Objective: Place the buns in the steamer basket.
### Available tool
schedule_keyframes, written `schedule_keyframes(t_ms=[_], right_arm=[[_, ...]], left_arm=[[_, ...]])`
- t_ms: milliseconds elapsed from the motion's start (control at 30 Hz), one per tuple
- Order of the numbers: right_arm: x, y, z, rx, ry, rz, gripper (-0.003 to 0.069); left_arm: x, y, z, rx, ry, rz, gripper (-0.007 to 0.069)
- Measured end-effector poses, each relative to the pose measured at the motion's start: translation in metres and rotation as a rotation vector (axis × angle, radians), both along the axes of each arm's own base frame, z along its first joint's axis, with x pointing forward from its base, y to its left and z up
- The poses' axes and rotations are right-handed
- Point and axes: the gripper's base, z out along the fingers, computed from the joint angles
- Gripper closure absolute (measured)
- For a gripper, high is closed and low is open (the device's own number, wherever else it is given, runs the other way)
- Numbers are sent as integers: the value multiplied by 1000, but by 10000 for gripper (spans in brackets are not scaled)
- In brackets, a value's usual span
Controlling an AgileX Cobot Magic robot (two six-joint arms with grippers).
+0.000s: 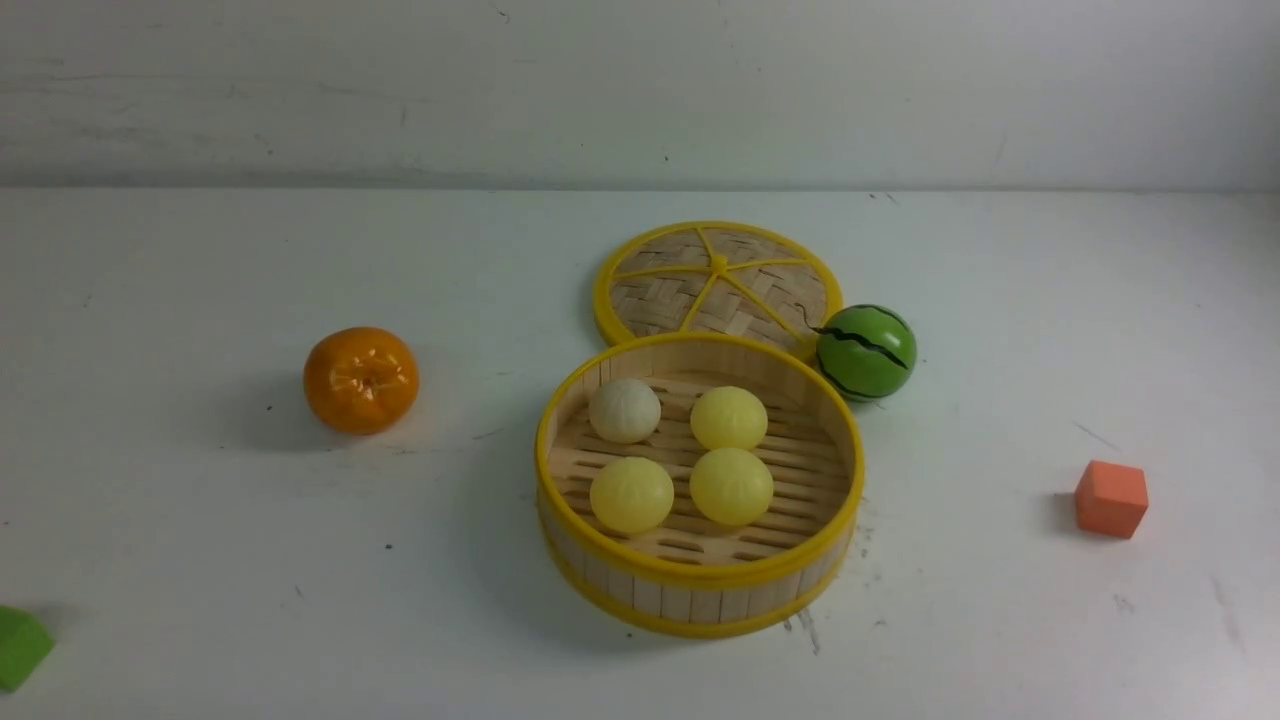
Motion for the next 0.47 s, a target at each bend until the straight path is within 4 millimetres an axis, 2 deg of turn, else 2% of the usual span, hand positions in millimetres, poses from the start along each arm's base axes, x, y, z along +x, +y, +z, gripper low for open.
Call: schedule_keyframes(t_ms=[467], right_arm=[[0,0,0,0,0,0,586]], left_arm=[[0,0,0,0,0,0,638]])
